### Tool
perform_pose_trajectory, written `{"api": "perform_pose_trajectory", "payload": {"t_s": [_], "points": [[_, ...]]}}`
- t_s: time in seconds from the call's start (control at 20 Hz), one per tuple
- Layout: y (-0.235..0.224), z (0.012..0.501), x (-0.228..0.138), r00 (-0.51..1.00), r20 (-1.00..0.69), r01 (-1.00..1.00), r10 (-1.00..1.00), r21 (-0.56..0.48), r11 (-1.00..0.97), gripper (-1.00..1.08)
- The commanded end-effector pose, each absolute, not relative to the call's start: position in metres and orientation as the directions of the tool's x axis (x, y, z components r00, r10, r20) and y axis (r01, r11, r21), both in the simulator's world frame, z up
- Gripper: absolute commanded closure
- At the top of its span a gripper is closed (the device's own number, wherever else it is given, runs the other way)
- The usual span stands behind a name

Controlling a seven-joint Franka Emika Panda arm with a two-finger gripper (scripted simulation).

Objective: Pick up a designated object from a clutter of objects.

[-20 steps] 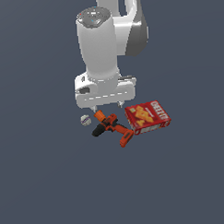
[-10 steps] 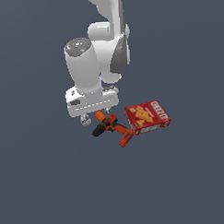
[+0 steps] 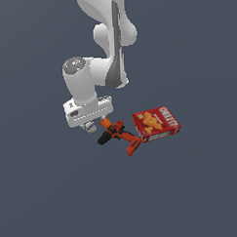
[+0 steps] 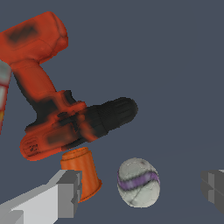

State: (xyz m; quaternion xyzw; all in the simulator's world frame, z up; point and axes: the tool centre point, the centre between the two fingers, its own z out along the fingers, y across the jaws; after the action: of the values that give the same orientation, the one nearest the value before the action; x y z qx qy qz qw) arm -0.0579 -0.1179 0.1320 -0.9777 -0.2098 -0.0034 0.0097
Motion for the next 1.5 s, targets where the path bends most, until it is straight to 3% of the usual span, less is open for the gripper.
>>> {"api": "perform_pose_trajectory", "payload": {"t_s": [0.0,0.6,1.45], "points": [[-0.128,0.12,-0.068,0.897,0.009,0.441,0.441,-0.013,-0.897,-0.92],[-0.154,0.089,-0.099,0.855,0.001,0.519,0.519,-0.001,-0.855,-0.92],[-0.156,0.053,-0.102,0.852,-0.001,0.523,0.523,0.0,-0.852,-0.92]]}}
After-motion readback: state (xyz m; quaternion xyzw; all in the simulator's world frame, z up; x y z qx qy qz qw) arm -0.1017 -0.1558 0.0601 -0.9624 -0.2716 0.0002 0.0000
